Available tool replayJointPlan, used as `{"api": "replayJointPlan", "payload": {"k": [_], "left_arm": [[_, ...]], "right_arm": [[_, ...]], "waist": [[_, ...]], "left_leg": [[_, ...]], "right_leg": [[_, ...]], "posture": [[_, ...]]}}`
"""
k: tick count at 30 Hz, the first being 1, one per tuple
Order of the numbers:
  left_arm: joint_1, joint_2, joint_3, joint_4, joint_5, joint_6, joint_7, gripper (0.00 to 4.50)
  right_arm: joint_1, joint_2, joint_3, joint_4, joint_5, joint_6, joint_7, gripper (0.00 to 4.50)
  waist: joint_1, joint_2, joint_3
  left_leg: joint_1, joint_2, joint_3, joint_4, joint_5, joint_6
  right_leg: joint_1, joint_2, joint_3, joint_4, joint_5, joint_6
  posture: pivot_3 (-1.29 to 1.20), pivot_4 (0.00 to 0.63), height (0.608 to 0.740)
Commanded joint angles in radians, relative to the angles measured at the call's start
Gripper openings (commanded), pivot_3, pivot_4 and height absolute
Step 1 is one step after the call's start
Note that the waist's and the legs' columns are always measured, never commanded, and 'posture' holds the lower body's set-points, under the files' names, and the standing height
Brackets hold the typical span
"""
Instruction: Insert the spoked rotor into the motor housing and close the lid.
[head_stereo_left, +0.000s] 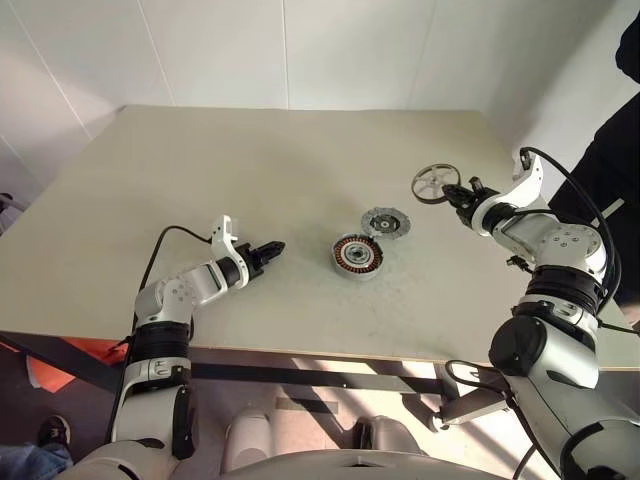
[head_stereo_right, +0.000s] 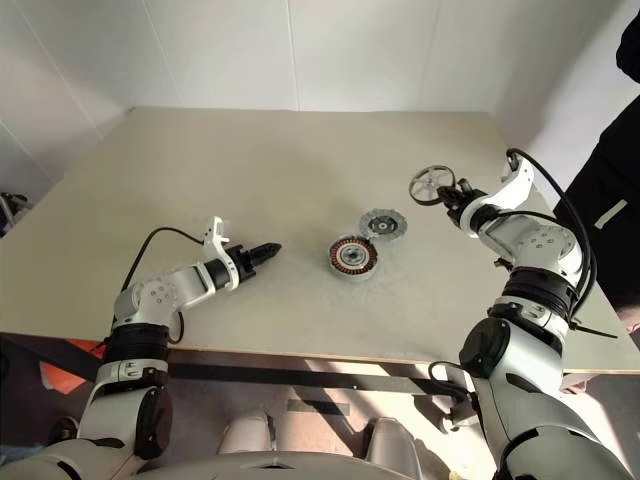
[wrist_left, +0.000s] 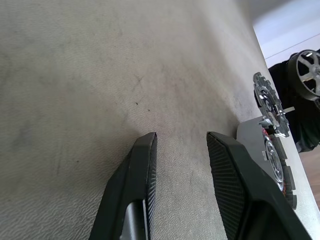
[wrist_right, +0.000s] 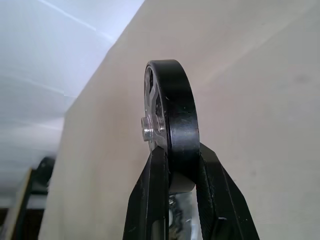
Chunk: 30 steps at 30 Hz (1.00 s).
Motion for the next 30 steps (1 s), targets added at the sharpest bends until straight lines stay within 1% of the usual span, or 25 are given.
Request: {"api": "replayJointPlan", "payload": {"k": [1,4,10,14,18,23,30], "left_arm": [[-0.008,0.012,0.002,-0.034,-0.003,-0.016,-0.018,1.73],[-0.006,0.015,-0.002,-0.037,-0.002,-0.022,-0.028,1.73],[0.001,0.020,-0.023,-0.063,0.007,-0.053,-0.064,1.73],[0.009,0.020,-0.038,-0.107,0.005,-0.073,-0.094,1.73],[0.025,0.019,-0.048,-0.145,0.001,-0.085,-0.112,1.73],[0.037,0.017,-0.042,-0.165,-0.004,-0.102,-0.123,1.73],[0.040,0.013,-0.047,-0.167,-0.004,-0.105,-0.128,1.73]], "right_arm": [[-0.001,0.003,0.043,-0.151,0.140,0.167,0.088,0.76],[0.030,0.011,0.074,-0.228,0.185,0.277,0.096,0.76],[0.076,0.019,0.115,-0.272,0.170,0.382,0.079,0.76],[0.119,0.045,0.144,-0.274,0.136,0.394,0.060,0.76],[0.149,0.062,0.153,-0.296,0.137,0.410,0.062,0.76],[0.196,0.052,0.190,-0.338,0.115,0.429,0.068,0.76],[0.226,0.069,0.183,-0.393,0.109,0.466,0.071,0.76]], "waist": [[0.002,0.000,0.000],[0.007,0.000,0.000],[0.023,0.000,0.000],[0.024,0.000,0.000],[0.027,0.000,0.000],[0.027,0.000,0.000],[0.027,0.000,0.000]], "left_leg": [[0.000,0.000,0.000,0.000,0.000,0.000],[0.000,0.000,0.000,0.000,0.000,0.000],[0.001,0.000,0.000,0.000,0.001,-0.001],[0.001,0.000,0.000,-0.001,0.001,-0.001],[0.000,0.000,0.000,-0.001,0.001,-0.002],[0.001,0.000,0.000,-0.001,0.001,-0.002],[0.001,0.000,0.000,-0.001,0.001,-0.002]], "right_leg": [[0.000,0.000,0.000,0.000,0.000,0.000],[0.000,0.000,0.000,0.000,0.000,0.000],[0.001,0.000,0.000,0.000,0.000,0.000],[0.001,0.000,0.000,0.000,0.000,0.000],[0.000,0.000,0.000,0.000,0.000,0.000],[0.000,0.000,0.000,0.000,0.000,0.000],[0.001,0.000,0.000,0.000,0.000,0.001]], "posture": [[0.00,0.000,0.740],[0.00,0.000,0.740],[0.00,0.000,0.740],[0.00,0.000,0.740],[0.00,0.000,0.740],[0.00,0.000,0.740],[0.00,0.000,0.740]]}}
